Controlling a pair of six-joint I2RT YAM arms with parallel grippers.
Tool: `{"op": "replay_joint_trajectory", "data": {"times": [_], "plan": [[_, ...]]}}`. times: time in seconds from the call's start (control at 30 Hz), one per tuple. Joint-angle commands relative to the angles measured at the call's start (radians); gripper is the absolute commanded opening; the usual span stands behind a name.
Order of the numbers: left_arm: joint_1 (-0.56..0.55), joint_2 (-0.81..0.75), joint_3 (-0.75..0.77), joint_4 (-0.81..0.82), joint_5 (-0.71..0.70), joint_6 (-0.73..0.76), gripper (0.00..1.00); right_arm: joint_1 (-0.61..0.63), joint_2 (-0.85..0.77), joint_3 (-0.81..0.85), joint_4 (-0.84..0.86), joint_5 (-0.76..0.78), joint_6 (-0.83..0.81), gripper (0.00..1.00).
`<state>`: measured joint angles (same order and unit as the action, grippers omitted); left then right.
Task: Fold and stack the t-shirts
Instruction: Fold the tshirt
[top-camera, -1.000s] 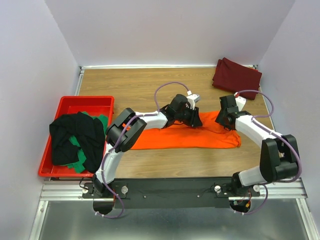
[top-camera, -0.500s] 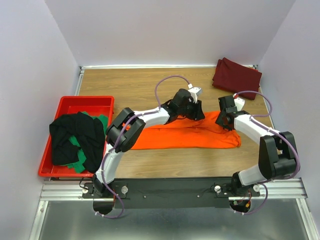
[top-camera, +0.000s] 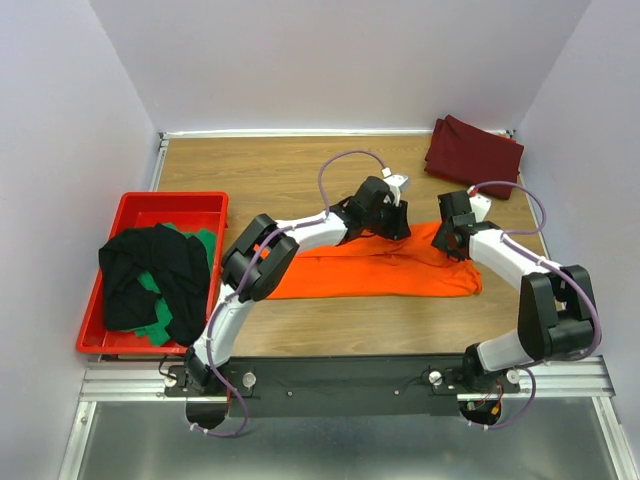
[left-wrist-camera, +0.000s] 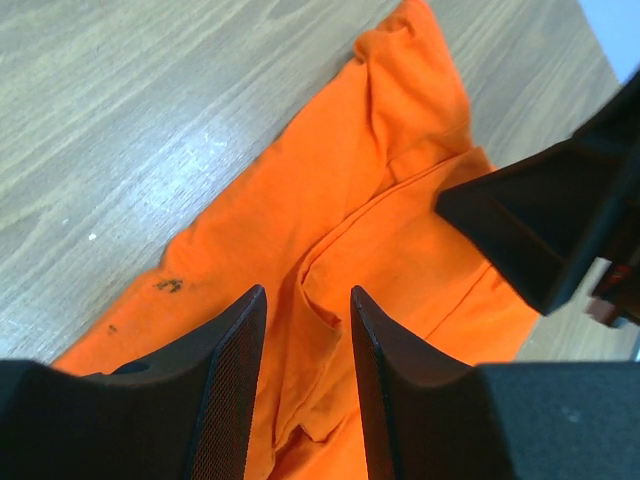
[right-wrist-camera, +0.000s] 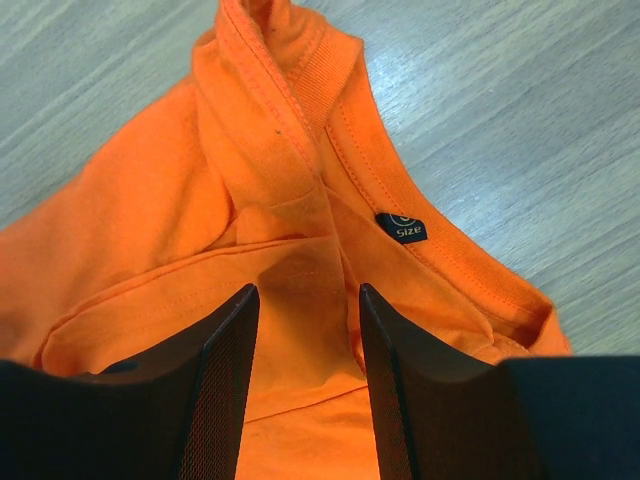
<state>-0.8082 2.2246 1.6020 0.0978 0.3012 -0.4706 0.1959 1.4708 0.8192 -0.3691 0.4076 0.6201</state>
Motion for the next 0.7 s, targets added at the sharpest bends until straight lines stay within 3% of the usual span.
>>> {"op": "replay_joint_trajectory", "data": {"times": [0.0, 0.37, 0.5, 0.6, 0.67], "plan": [[-0.023, 0.03, 0.038, -0.049, -0.042, 0.039, 0.47, -0.006, -0.029, -0.003, -0.004, 0.03, 0.015, 0.52], [-0.042, 0.064, 0.098, -0.096, -0.043, 0.07, 0.47, -0.006, -0.05, -0.006, -0.002, 0.025, 0.016, 0.52], [-0.042, 0.069, 0.107, -0.096, -0.045, 0.076, 0.41, -0.007, -0.061, -0.008, -0.002, 0.026, 0.013, 0.52], [-0.043, 0.069, 0.105, -0.096, -0.048, 0.081, 0.26, -0.007, -0.069, -0.006, -0.002, 0.025, 0.012, 0.52], [-0.045, 0.069, 0.107, -0.118, -0.05, 0.085, 0.22, -0.007, -0.072, -0.006, -0.002, 0.027, 0.013, 0.52]]}}
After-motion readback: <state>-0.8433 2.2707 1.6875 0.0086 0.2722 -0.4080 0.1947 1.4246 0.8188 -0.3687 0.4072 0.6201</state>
